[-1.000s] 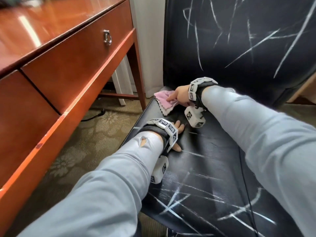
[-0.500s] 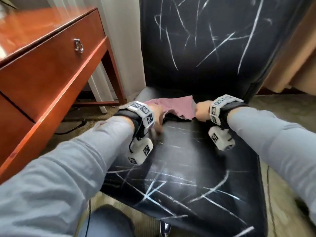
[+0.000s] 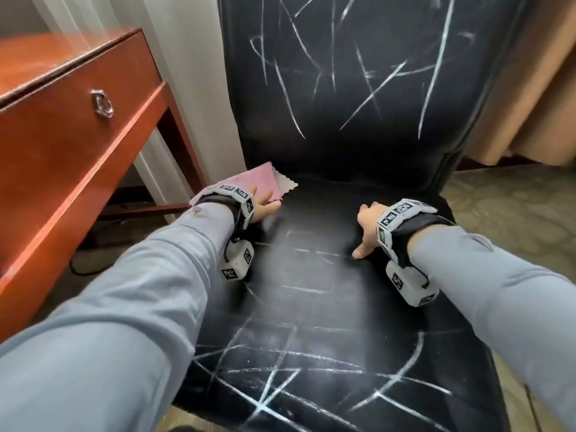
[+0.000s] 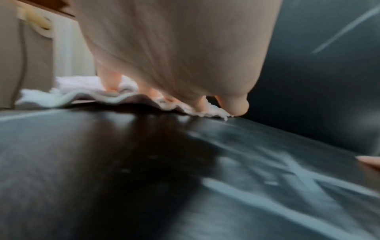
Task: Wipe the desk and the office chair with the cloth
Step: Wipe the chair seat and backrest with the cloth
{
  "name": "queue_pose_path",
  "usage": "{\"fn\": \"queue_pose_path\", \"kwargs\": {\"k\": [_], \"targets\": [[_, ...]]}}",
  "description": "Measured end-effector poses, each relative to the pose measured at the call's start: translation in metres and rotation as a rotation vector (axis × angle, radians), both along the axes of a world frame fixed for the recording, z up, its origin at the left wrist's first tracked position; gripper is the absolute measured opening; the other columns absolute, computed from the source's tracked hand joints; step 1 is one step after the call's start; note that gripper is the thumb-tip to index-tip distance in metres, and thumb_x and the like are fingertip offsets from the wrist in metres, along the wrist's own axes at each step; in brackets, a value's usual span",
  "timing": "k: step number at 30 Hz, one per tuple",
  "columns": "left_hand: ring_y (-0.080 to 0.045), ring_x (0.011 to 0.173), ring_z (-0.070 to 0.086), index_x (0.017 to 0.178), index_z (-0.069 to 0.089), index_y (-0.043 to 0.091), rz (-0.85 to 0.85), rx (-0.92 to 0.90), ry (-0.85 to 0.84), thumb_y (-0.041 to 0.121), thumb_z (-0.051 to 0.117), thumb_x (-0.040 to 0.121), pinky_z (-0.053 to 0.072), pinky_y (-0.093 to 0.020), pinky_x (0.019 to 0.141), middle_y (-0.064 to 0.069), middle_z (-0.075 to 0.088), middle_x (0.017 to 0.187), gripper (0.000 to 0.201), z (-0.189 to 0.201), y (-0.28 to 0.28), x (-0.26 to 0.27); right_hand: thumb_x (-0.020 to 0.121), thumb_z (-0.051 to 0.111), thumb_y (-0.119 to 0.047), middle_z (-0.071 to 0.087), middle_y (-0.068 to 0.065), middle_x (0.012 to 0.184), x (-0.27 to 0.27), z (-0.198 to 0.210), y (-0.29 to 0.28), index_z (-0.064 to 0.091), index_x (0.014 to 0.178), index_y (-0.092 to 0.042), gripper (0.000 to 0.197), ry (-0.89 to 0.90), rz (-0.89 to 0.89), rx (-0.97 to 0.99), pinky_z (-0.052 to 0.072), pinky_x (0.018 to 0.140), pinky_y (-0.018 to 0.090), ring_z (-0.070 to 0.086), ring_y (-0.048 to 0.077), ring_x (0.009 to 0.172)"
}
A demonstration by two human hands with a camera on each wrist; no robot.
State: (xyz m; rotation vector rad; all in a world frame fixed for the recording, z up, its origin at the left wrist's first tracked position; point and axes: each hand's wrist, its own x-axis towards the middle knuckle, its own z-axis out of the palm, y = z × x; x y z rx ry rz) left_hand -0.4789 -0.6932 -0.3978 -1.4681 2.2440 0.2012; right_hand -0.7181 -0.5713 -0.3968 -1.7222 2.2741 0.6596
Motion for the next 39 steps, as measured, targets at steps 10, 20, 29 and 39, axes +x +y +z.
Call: {"fn": "queue_pose_path", "kwargs": {"k": [10,20,29,39], "targets": [[-0.031,0.153,-0.011,0.157,0.002,0.041,-0.174,0.174,0.190,0.068,0.016,0.097,-0.008,-0.055,0.121,0.001,-0.010,0.167,0.067,-0.007,0.047,-0.025,0.073,0.079,-0.055,0.048,0.012,0.147,0.011,0.018,0.004,0.017,0.155,-0.007,0.113,0.034,0.020,0.002,0.048,0.091,0.036,0.050,0.028,0.130],[-0.031,0.151,-0.017,0.157,-0.002,0.044,-0.031,0.099,0.133,0.084,0.019,0.087,-0.012,-0.060,0.118,0.005,-0.016,0.165,0.083,-0.006,0.046,0.008,0.071,0.077,-0.060,0.031,0.010,0.158,-0.006,-0.003,0.000,-0.004,0.157,-0.025,0.123,-0.034,0.085,0.010,0.032,0.110,0.040,0.031,0.030,0.144],[-0.027,0.153,-0.012,0.157,-0.001,0.044,-0.033,0.158,0.161,0.069,0.022,0.099,-0.013,-0.054,0.118,0.003,-0.015,0.166,0.067,0.006,0.081,-0.017,0.087,0.068,-0.047,0.031,0.013,0.157,-0.009,0.002,-0.001,-0.005,0.157,-0.021,0.104,-0.030,0.090,-0.005,0.030,0.112,0.039,0.032,0.033,0.142],[-0.016,0.150,-0.020,0.155,-0.004,0.048,-0.342,0.303,0.190,0.076,0.023,0.094,-0.013,-0.053,0.119,0.013,-0.019,0.164,0.072,-0.013,0.174,-0.037,0.098,0.052,-0.032,0.035,0.011,0.155,-0.011,0.004,-0.009,0.014,0.157,-0.024,0.071,0.113,0.234,0.006,0.032,0.112,0.039,0.038,0.031,0.139]]}}
